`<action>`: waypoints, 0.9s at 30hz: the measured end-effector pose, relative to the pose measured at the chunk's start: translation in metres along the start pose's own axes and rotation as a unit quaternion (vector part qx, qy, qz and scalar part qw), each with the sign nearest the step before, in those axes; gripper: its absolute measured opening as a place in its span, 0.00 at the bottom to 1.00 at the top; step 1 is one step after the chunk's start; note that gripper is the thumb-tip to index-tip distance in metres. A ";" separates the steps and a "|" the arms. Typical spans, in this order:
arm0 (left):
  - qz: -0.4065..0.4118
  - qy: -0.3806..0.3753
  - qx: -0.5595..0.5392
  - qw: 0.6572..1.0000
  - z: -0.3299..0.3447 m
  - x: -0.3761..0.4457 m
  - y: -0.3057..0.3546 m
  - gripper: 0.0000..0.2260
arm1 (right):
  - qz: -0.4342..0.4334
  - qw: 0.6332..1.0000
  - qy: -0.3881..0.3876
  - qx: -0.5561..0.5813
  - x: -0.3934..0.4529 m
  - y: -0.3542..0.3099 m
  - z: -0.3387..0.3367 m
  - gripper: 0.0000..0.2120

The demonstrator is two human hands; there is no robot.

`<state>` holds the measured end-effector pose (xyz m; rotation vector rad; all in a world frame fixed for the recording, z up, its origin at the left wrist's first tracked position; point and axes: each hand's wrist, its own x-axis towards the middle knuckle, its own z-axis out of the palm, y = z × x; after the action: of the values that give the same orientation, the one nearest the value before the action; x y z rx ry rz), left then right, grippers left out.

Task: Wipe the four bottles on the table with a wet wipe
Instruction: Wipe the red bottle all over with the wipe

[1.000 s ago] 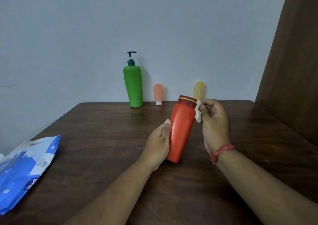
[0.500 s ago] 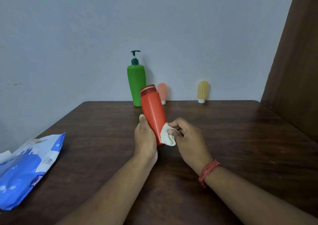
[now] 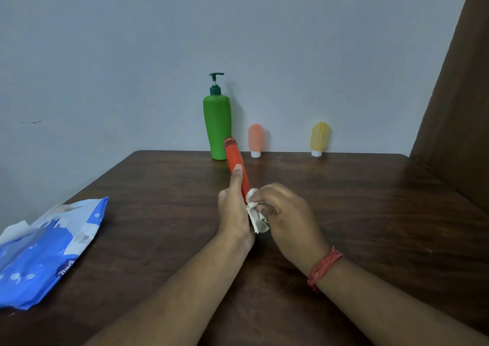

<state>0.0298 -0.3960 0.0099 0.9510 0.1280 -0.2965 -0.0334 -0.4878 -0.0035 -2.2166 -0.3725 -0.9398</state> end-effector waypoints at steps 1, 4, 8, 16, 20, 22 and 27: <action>-0.038 -0.038 -0.022 0.998 -0.002 0.001 -0.001 0.29 | -0.015 1.000 -0.007 -0.010 0.001 -0.001 -0.001 0.11; -0.114 -0.123 -0.063 0.984 -0.003 0.001 0.000 0.25 | -0.062 0.993 -0.033 -0.093 0.003 -0.004 -0.006 0.12; -0.076 -0.146 -0.087 0.982 -0.001 -0.005 0.001 0.29 | -0.067 0.981 -0.037 -0.180 0.007 -0.001 -0.014 0.12; -0.054 -0.150 -0.087 0.983 -0.010 0.000 0.006 0.31 | -0.087 0.985 -0.047 -0.142 0.003 -0.006 -0.010 0.12; -0.031 -0.207 0.017 0.978 -0.002 -0.012 -0.004 0.26 | -0.064 0.978 0.035 -0.196 0.017 0.010 -0.030 0.10; -0.032 -0.227 0.058 0.972 0.004 -0.018 -0.009 0.24 | -0.049 0.976 0.071 -0.200 0.021 0.020 -0.043 0.12; -0.015 -0.238 0.079 0.968 0.003 -0.018 -0.010 0.22 | -0.059 0.971 0.039 -0.230 0.014 0.020 -0.041 0.11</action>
<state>0.0093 -0.3999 0.0080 1.0112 -0.3257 -0.5612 -0.0345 -0.5308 0.0171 -2.5829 -0.2698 -1.2781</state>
